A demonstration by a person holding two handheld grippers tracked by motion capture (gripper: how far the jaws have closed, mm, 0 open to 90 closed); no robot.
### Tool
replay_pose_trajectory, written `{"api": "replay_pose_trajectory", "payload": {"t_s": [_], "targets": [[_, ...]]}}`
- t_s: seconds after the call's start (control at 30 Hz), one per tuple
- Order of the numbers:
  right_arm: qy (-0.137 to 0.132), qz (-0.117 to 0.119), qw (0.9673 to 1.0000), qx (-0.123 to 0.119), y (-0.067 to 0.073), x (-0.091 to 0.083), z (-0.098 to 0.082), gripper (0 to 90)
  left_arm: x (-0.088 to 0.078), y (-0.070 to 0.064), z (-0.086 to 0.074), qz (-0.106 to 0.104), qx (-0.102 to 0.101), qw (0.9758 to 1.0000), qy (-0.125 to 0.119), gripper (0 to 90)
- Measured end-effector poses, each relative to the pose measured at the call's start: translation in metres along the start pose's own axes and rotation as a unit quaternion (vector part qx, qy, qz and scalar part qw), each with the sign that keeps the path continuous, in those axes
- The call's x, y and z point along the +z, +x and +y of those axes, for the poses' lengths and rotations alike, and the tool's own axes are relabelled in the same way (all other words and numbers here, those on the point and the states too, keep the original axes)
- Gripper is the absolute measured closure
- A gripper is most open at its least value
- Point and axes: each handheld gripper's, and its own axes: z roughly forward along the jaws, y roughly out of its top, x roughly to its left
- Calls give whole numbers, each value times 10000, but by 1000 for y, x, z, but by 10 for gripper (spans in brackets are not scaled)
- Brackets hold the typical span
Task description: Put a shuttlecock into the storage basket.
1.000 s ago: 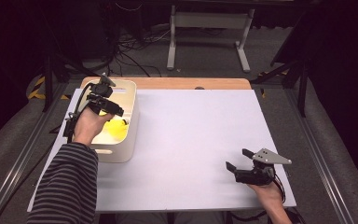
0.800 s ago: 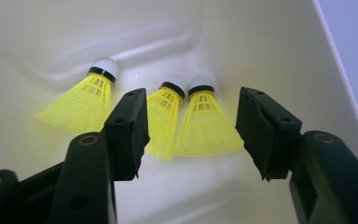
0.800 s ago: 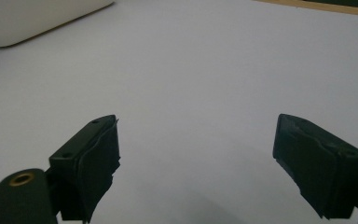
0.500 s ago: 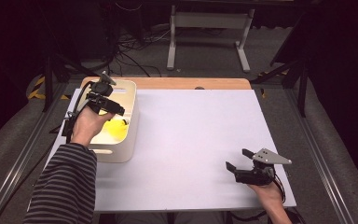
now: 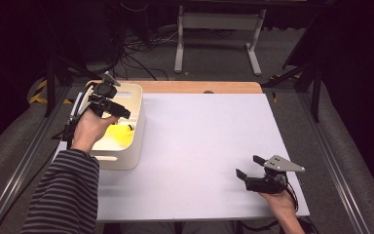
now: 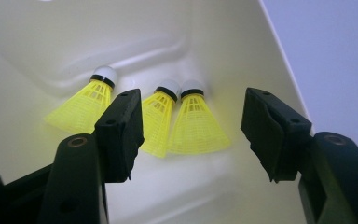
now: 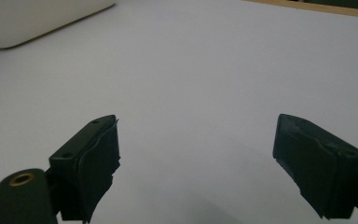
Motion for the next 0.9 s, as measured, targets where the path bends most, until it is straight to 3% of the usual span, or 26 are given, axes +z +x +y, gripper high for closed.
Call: {"api": "replay_pose_trajectory", "payload": {"t_s": [0.9], "targets": [[-8,-1,10000,-9,1,0,0,148,-11,-27,9,-144,298,9992,-207,395]]}}
